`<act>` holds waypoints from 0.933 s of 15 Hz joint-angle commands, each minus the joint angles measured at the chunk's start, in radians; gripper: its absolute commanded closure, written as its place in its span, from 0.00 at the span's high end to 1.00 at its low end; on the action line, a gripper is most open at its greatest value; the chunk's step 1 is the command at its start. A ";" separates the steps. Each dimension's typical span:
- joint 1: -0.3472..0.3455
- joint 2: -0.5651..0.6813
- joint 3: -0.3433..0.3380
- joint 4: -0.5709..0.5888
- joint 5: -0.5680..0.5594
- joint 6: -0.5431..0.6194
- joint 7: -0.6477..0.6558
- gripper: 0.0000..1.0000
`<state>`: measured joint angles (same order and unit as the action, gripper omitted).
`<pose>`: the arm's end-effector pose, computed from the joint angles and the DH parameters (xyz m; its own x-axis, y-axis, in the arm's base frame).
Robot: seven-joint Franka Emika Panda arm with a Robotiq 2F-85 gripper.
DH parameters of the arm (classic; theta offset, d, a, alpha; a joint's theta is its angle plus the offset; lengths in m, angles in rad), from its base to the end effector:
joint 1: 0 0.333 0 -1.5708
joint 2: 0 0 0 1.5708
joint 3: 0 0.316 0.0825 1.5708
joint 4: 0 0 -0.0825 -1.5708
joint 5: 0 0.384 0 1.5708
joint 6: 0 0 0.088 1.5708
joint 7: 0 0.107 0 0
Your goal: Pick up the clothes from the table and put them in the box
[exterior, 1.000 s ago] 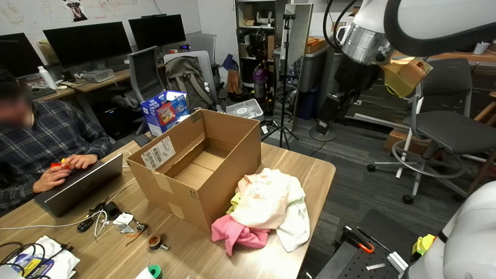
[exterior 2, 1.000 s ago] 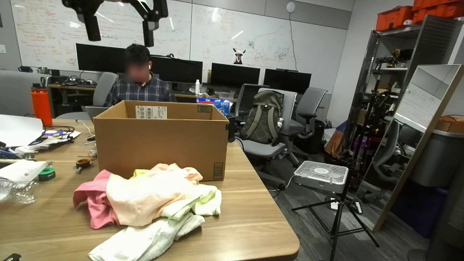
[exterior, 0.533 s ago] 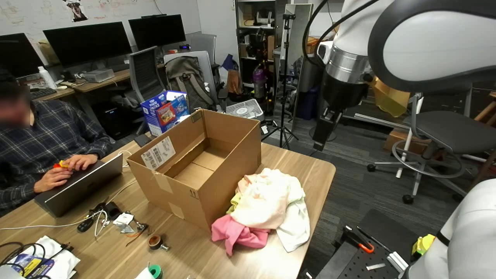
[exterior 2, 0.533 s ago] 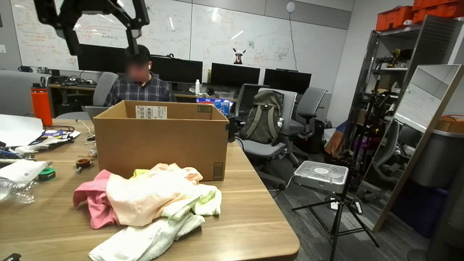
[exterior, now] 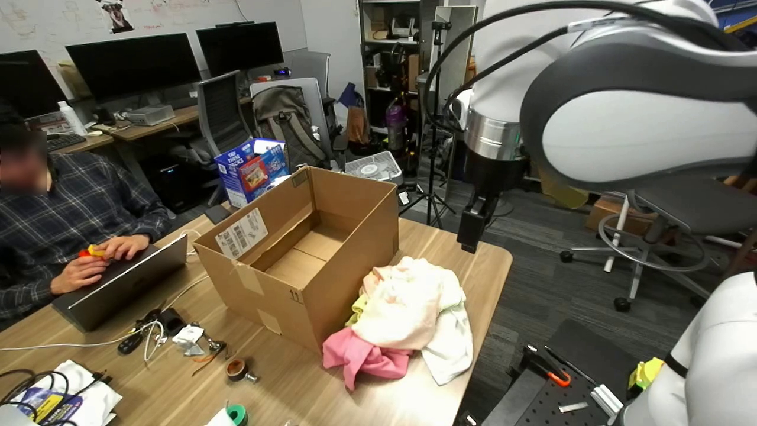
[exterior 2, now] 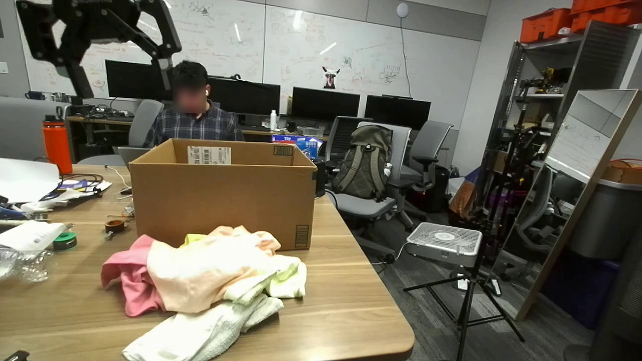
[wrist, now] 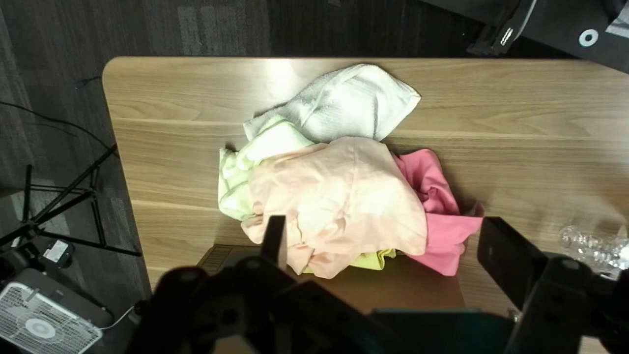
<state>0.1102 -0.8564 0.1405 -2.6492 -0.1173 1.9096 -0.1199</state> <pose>0.3006 0.0714 0.5012 0.9293 0.3610 0.0778 0.3356 -0.9136 0.2294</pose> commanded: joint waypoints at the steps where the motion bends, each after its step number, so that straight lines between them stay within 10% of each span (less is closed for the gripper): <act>1: 0.021 0.053 0.044 0.024 -0.018 0.043 0.066 1.00; 14: 0.027 0.270 0.164 0.225 -0.049 0.061 0.211 1.00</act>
<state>0.1322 -0.6702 0.2896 -2.5177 -0.1328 1.9717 0.0433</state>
